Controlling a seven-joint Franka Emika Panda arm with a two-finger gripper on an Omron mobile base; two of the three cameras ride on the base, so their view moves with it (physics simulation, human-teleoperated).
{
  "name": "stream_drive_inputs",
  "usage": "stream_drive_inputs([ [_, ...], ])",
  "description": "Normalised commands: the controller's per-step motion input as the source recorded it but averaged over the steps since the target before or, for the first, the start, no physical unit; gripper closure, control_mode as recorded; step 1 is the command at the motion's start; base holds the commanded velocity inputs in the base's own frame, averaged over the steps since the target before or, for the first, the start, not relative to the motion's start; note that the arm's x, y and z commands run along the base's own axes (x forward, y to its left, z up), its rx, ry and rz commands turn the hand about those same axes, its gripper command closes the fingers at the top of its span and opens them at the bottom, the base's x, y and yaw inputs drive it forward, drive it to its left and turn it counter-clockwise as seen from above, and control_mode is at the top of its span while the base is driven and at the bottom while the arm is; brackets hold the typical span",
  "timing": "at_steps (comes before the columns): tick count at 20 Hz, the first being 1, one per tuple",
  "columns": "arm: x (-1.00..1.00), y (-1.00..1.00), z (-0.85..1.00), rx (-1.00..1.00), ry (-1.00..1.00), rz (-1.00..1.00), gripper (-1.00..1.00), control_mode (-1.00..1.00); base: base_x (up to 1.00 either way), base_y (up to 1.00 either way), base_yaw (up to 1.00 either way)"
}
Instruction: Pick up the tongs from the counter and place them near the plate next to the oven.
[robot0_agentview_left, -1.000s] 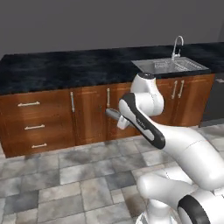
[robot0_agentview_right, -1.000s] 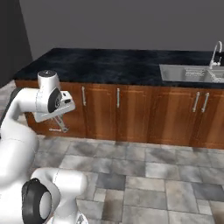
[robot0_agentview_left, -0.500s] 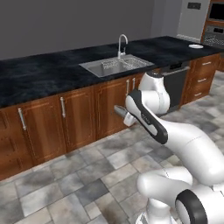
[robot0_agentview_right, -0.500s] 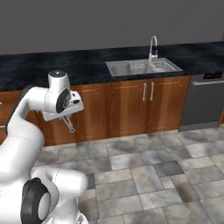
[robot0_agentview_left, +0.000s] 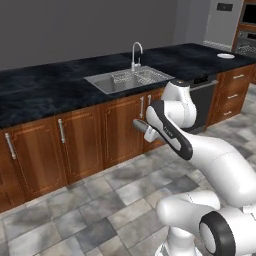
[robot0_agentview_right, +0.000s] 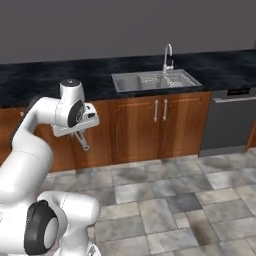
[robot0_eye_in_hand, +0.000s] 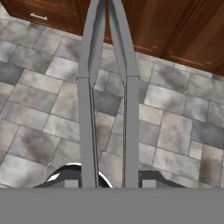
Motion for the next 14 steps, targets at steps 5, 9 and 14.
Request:
stream_drive_inputs([
  [5,0.0,0.0,0.0,0.0,0.0,0.0,1.0,1.0,0.62,-0.42,0.01],
  [9,0.0,0.0,0.0,0.0,0.0,0.0,1.0,1.0,0.63,-0.42,0.03],
  [14,0.0,0.0,0.0,0.0,0.0,0.0,1.0,1.0,0.65,-0.43,0.06],
])
